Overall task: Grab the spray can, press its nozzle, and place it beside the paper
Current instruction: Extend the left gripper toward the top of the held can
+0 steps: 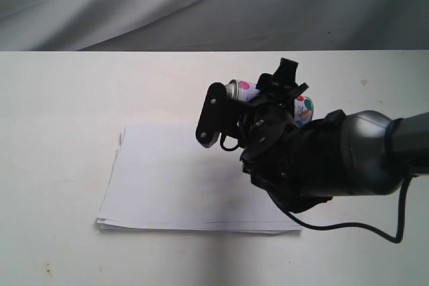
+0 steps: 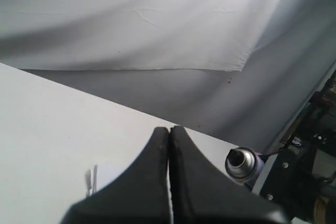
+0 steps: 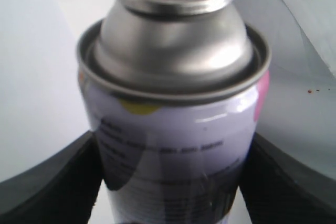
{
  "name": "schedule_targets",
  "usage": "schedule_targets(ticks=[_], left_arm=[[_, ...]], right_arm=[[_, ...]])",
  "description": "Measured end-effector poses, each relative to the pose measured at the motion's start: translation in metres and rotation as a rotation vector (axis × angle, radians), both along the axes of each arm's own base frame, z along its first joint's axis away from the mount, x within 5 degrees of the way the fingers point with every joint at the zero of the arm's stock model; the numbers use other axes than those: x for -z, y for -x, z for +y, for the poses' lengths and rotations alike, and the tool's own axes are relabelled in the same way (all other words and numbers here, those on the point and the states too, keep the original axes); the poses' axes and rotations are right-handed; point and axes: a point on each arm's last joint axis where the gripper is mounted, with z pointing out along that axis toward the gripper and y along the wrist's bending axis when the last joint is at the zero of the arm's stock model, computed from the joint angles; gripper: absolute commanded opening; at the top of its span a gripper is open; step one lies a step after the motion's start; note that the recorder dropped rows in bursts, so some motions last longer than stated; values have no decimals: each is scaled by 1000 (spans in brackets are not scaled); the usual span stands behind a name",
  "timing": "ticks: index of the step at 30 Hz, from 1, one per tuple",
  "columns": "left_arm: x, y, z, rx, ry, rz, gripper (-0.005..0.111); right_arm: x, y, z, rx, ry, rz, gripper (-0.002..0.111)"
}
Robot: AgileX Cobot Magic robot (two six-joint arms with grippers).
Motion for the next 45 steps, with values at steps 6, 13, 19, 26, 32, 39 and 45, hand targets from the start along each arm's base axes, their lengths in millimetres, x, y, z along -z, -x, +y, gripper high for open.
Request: schedule_targets(ticks=[6, 13, 19, 26, 32, 39, 45], left_arm=[[-64, -31, -11, 41, -21, 67, 0], [-113, -104, -39, 174, -156, 261, 0], [-100, -169, -60, 273, -264, 419, 0], [-51, -211, -78, 411, -350, 498, 0], [-9, -237, -95, 551, -360, 407, 0], [42, -242, -102, 798, -411, 201, 0], [62, -246, -92, 928, -345, 109, 0]], right_arm=[[0, 0, 0, -2, 4, 0, 0], [0, 0, 0, -2, 4, 0, 0], [0, 0, 0, -2, 4, 0, 0], [0, 0, 0, -2, 4, 0, 0], [0, 0, 0, -2, 4, 0, 0], [0, 0, 0, -2, 4, 0, 0], [0, 0, 0, -2, 4, 0, 0]])
